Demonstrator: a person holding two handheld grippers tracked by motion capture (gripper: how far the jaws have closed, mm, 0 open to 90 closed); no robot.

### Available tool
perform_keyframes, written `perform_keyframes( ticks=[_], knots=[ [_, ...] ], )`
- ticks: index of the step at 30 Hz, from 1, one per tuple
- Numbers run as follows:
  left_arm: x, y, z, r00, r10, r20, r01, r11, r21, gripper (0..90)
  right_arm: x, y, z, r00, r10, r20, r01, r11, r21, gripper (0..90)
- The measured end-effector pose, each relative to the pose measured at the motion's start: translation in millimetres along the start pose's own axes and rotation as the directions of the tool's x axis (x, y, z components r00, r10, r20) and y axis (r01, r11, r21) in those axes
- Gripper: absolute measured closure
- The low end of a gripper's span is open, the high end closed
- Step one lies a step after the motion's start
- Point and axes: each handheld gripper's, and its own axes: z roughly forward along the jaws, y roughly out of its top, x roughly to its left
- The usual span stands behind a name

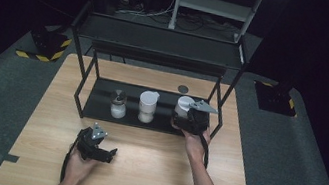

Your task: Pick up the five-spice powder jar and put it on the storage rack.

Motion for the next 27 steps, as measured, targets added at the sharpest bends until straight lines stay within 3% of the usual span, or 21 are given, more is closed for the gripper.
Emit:
perform_keyframes(
  ticks=[27],
  knots=[
    [-0.1, 0.0, -0.1, 1.0000, -0.001, 0.000, 0.001, 1.0000, 0.000, 1.1, 4.2, 7.0, 26.3, 0.9996, 0.016, 0.022, -0.016, 1.000, 0.016, 30.2]
  ],
)
